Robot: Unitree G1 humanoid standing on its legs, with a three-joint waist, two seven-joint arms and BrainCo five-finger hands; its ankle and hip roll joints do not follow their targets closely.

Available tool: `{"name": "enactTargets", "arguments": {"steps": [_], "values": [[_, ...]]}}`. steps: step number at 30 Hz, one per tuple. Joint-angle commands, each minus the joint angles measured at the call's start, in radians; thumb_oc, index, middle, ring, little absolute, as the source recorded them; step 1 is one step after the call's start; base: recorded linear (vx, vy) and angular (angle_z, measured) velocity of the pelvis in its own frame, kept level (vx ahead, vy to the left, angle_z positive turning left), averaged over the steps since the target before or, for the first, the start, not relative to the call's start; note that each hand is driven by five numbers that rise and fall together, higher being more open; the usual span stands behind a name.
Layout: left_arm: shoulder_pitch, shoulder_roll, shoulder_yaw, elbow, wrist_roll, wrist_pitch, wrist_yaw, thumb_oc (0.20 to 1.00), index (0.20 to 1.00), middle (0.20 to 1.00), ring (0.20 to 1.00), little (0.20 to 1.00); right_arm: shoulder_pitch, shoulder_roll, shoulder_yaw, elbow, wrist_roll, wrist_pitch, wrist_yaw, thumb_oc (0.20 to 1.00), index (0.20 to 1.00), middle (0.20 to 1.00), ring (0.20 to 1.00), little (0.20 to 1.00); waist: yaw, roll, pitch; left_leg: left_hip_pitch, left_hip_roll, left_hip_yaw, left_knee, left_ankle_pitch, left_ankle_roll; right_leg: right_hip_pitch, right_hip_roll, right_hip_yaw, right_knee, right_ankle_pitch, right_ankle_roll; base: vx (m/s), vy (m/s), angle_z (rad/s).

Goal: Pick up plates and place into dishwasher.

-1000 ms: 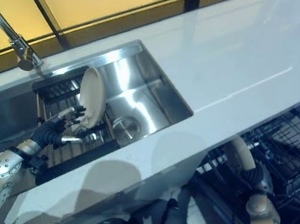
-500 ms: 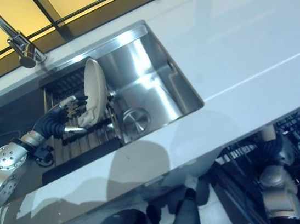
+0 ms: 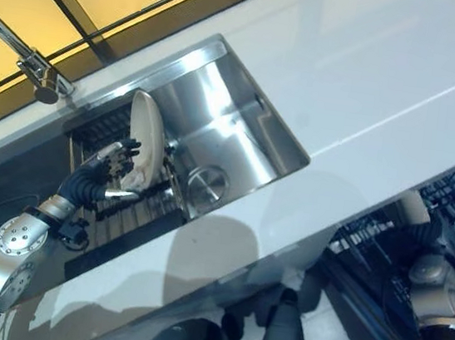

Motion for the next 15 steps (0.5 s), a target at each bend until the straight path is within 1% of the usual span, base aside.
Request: {"name": "enactTargets", "arguments": {"steps": [1,9,14,15], "values": [[0.023,0.005,0.044,-0.084,-0.021,-0.03,0.022,1.0,1.0,1.0,1.0,1.0,0.142,0.028,-0.002,0.108,-0.022,0.095,0.043,1.0,1.0,1.0,1.0,1.0,0.0,-0.025,-0.011,-0.126,0.031,0.015,0.122,0.055,0.005,0.138,-0.021,-0.013,-0.145,0.025,0.085,0.04,0.027,0.0],[0.08,-0.024,0.077,-0.096,-0.011,-0.023,-0.02,1.0,1.0,1.0,1.0,1.0,0.224,0.053,-0.07,0.069,-0.059,0.091,0.086,1.0,1.0,1.0,1.0,1.0,0.002,-0.036,-0.045,-0.075,0.024,0.011,0.096,0.053,0.006,0.193,-0.027,-0.016,-0.162,0.035,0.095,0.06,0.026,0.02],[0.161,-0.059,0.126,-0.104,0.005,-0.032,-0.083,1.0,1.0,1.0,1.0,1.0,0.345,0.095,-0.135,0.026,-0.066,0.074,0.094,1.0,1.0,1.0,1.0,1.0,0.009,-0.054,-0.094,-0.021,0.023,0.006,0.066,0.056,0.003,0.255,-0.022,-0.021,-0.198,0.044,0.102,0.11,0.005,0.05],[0.188,-0.069,0.142,-0.108,0.011,-0.032,-0.104,1.0,1.0,1.0,1.0,1.0,0.383,0.109,-0.156,0.017,-0.072,0.064,0.101,1.0,1.0,1.0,1.0,1.0,0.012,-0.061,-0.112,-0.003,0.022,0.003,0.056,0.056,0.003,0.276,-0.02,-0.023,-0.211,0.046,0.105,0.15,-0.008,0.07]]}}
